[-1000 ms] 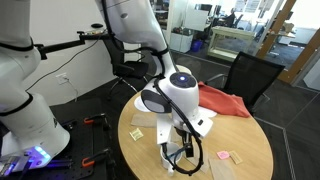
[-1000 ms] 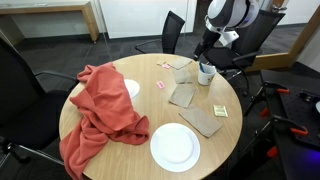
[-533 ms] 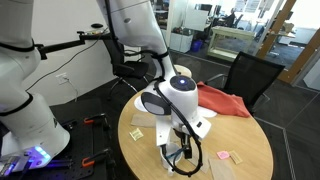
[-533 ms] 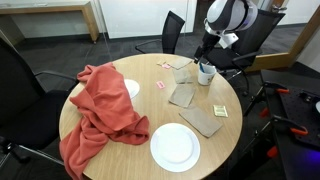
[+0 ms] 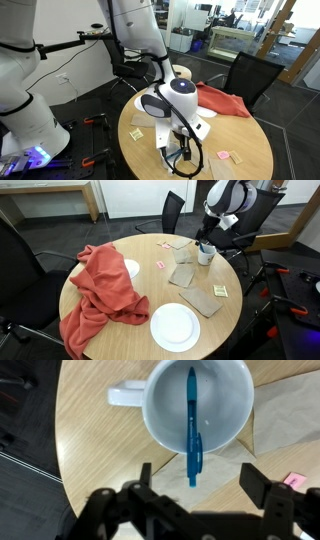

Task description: Take the blue pen out of the white mug and place it on the table

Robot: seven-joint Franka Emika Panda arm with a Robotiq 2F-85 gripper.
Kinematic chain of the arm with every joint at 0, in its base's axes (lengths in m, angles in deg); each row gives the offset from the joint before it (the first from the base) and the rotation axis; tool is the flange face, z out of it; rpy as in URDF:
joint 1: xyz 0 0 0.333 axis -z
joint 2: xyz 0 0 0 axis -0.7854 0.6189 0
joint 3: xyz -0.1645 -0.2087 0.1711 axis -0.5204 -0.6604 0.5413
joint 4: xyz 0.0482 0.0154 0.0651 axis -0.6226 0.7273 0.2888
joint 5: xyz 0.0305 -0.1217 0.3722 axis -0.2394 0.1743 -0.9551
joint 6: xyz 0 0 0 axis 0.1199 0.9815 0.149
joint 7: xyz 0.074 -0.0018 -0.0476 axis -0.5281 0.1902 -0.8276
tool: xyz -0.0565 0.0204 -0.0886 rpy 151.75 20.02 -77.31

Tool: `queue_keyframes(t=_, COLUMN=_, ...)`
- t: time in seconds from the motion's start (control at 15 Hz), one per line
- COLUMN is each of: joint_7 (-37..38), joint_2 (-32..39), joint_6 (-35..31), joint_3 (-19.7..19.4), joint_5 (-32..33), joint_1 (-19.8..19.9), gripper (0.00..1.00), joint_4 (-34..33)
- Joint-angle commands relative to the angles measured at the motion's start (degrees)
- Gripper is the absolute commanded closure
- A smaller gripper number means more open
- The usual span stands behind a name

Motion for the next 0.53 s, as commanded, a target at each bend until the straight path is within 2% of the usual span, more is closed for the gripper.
queue_keyframes(t=0.0, joint_7=0.3, joint_2=0.86, joint_6=-1.01, joint_3=-1.12, joint_5=1.04, joint_1=-1.02, gripper=0.4, joint_4=-0.63)
queue_keyframes(t=0.47, joint_7=0.32, joint_2=1.15, joint_6=-1.07, joint_3=-1.15, joint_5=1.44, joint_1=-1.0, gripper=0.93, joint_4=-0.65)
